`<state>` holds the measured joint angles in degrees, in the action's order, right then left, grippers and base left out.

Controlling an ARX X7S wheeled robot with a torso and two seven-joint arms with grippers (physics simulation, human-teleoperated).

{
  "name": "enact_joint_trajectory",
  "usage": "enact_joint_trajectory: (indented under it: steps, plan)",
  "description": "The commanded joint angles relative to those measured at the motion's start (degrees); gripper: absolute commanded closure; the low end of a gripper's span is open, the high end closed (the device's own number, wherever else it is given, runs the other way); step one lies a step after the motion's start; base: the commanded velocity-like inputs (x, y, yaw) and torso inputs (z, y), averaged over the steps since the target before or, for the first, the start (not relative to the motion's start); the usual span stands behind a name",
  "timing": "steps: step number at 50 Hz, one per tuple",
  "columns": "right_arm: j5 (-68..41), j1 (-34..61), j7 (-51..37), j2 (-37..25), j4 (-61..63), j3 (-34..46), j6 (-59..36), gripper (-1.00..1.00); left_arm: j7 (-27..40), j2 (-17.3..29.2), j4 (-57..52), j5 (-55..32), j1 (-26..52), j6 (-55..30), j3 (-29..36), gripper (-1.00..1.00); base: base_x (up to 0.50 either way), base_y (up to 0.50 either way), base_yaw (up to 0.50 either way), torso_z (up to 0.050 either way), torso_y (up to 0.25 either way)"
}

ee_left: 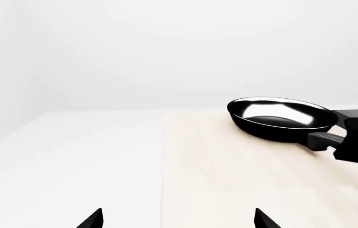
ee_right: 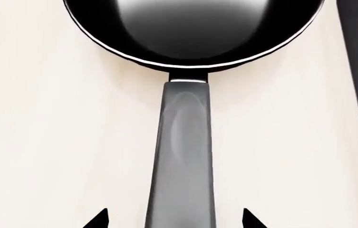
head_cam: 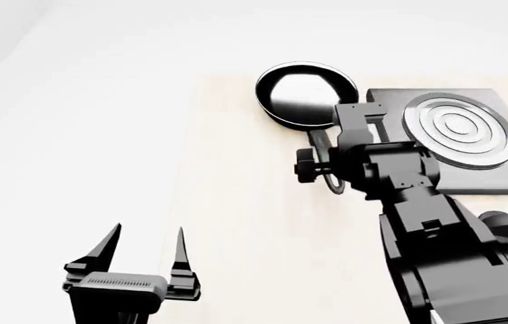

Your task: Turn on the stove and put the frying pan on it.

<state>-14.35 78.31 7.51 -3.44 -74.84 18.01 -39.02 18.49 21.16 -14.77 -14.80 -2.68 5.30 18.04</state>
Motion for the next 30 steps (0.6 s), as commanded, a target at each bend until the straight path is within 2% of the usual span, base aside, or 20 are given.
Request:
enact_joint_trajectory:
  steps: [1,19,20,30]
  plan:
    - [2.8,-0.4,0.2,0.2,0.0,-2.4,-0.7,-1.0,0.1,0.1,0.1,0.0,0.1,0.1,0.1,-1.0,0.0,0.0,0.0,0.0,0.0]
    - [6.1,-0.7,1.2,0.5,0.0,-4.8,-1.3,-1.0,0.3,0.3,0.0,-0.2,0.3,-0.1,0.3,-1.0,0.0,0.0,0.0,0.0,0.0]
    - [6.2,-0.7,1.0,0.5,0.0,-5.0,-1.1,1.0,0.3,0.3,0.0,-0.1,0.3,-0.1,0.4,-1.0,0.0,0.0,0.0,0.0,0.0]
    - [7.4,-0.4,1.2,0.6,0.0,-5.8,-0.4,1.0,0.6,0.5,-0.3,-0.2,0.2,-0.2,0.4,-1.0,0.0,0.0,0.0,0.0,0.0]
